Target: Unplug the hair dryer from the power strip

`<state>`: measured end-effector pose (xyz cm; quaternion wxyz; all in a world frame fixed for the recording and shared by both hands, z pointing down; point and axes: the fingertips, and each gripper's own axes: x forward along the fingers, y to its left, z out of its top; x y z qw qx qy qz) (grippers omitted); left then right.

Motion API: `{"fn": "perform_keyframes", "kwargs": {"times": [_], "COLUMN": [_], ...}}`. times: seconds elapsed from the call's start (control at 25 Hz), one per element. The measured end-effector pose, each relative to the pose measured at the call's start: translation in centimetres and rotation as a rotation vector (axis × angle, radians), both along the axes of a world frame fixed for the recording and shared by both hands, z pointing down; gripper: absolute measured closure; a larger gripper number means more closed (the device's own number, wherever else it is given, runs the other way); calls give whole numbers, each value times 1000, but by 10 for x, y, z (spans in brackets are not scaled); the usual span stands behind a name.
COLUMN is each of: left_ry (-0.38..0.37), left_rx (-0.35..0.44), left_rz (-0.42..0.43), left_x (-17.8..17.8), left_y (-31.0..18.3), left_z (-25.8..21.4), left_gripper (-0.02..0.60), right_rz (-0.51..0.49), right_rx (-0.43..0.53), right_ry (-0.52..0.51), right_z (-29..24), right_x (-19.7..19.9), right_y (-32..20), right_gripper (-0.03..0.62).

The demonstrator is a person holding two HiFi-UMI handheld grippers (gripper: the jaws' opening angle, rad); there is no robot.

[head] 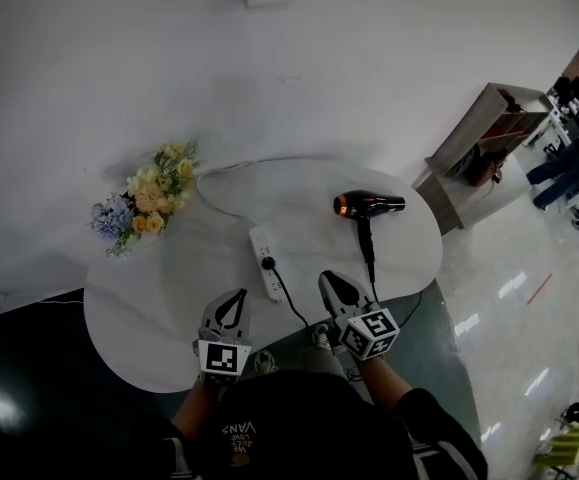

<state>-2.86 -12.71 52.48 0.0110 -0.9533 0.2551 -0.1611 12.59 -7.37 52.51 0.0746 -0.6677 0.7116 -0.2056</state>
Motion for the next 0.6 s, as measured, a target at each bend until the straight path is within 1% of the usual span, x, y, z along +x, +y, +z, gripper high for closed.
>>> {"fn": "perform_keyframes", "kwargs": {"times": [0.12,0.24,0.36,0.48,0.6], "left_ry": [-21,-41,-91,-147,-173], "left_rx": [17,31,38,41,50], "left_rz": [-34,-78,-109,-113,-100], "left_x": [3,8,13,20,30], "left_y": [-1,0,3,9,16], "left_z": [6,12,26,43,56], "left_gripper": [563,561,561,561,561], "right_rz": [-68,-163,-245,-316,-391], "right_rx": [-7,-9,-35,-55,-63], "right_ry": [46,63,72,87,99], "right_z": [5,9,20,31,39], "right_x": [3,5,8,9,6], "right_y": [-11,-24,-34,-44,-53], "right_gripper": [548,547,546,546,546]}}
